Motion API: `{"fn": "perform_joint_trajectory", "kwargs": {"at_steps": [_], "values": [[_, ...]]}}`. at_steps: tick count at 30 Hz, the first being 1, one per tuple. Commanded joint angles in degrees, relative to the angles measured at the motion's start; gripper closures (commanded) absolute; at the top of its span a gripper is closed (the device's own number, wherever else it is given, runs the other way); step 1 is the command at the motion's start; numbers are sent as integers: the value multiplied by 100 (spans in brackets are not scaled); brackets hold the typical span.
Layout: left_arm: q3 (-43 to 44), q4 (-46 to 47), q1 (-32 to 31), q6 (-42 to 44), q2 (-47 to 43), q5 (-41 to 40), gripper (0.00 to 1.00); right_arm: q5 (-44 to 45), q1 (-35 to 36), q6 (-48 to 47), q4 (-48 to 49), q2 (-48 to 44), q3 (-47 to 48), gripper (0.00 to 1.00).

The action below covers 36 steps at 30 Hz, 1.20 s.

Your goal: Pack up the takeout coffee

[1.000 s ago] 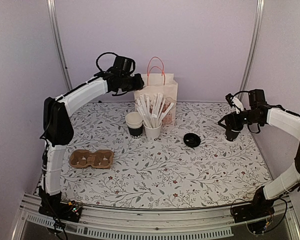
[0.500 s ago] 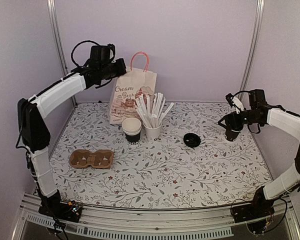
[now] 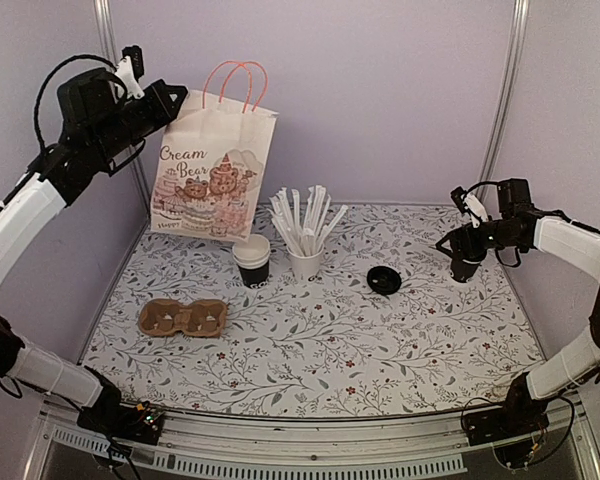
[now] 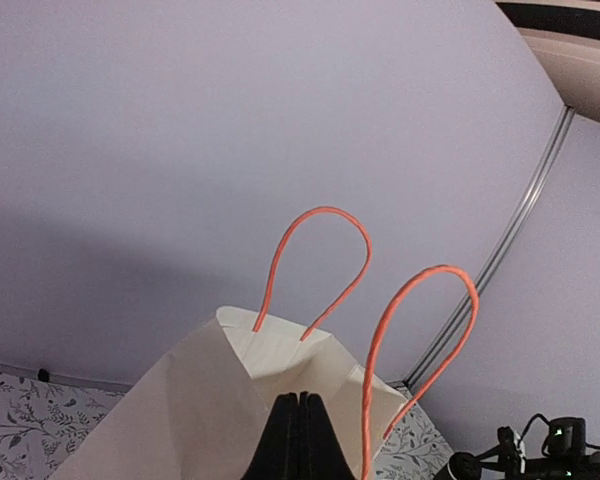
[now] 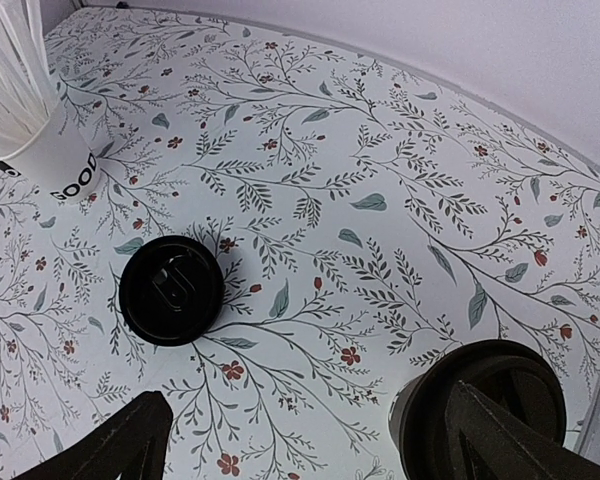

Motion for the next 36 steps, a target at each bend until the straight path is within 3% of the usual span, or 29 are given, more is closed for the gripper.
{"fn": "perform_joint_trajectory", "kwargs": {"at_steps": [1,9,17,22,29,32,36], "values": [[-501,128,-297,-40,-583,747,100,37,2,-48,51,73,-25,1],[-1139,82,-1749,-170,-1591,546,100,79,-1,-52,56,165,-8,1],[-2124,536,-2169,-942,-2189,981,100,7,-1,-17,47,179,-3,1],[-2671,851,-2591,-1159,-2425,660,100,13,1,-30,52,191,-8,1],[-4221,2991,-3656,-1367,-2259,-643,100,-15,2,-43,19,278,20,1],[-4632,3791,-3935,-1448,-1858,-910,100,-14,2,-43,26,263,10,1],[-5207,5554,-4253,-1544,-1258,-1133,100,-44,2,-43,10,287,16,1]]}}
